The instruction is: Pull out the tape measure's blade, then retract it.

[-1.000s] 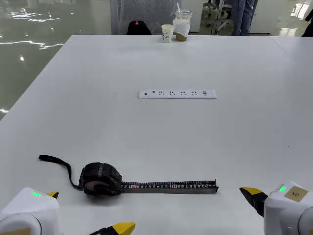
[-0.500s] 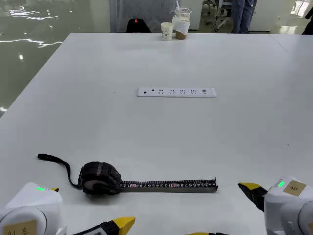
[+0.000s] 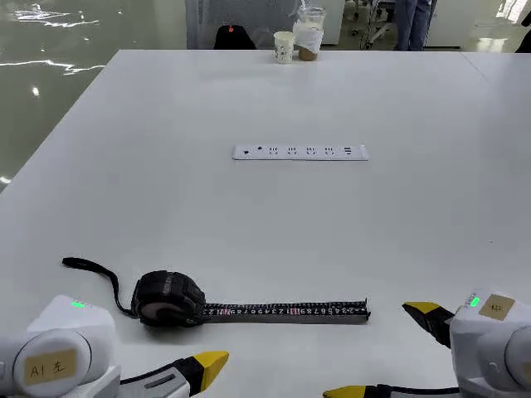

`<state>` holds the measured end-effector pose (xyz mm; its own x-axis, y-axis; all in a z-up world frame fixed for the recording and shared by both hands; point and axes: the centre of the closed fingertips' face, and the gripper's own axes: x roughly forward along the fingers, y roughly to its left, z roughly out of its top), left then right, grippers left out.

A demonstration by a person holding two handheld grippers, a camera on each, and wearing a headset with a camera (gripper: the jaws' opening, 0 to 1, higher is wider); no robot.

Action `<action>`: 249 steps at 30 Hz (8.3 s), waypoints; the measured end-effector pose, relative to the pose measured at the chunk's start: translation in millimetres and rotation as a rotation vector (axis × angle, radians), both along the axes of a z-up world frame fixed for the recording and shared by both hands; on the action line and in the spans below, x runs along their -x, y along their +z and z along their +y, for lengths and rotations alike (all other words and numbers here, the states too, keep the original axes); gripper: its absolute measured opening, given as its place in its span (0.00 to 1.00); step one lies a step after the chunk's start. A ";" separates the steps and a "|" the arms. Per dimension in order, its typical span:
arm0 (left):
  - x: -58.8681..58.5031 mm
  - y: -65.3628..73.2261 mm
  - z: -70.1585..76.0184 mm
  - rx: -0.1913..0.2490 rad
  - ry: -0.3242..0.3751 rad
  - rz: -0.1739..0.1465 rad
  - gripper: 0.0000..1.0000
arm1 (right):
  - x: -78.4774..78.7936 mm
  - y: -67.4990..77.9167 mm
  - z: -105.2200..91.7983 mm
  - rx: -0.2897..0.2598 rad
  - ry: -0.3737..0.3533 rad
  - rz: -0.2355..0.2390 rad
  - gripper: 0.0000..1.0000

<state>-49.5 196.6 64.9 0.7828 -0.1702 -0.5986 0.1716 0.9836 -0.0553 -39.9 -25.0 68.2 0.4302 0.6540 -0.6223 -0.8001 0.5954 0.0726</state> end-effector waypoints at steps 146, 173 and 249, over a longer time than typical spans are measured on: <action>-66.5 -45.3 29.0 -0.059 0.209 0.136 0.54 | -75.9 -80.6 -14.4 0.208 0.542 -0.039 0.09; -66.0 -46.1 29.5 -0.047 0.196 0.129 0.54 | -75.4 -80.0 -14.0 0.220 0.540 -0.037 0.09; -64.8 -45.1 30.1 -0.010 0.184 0.140 0.55 | -63.0 -80.8 56.9 0.171 0.588 -0.038 0.09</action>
<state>15.3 226.7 19.7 0.7092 -0.0253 -0.7046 -0.0199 0.9982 -0.0558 23.2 31.9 -12.6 0.0515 0.6807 -0.7308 -0.9983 0.0542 -0.0199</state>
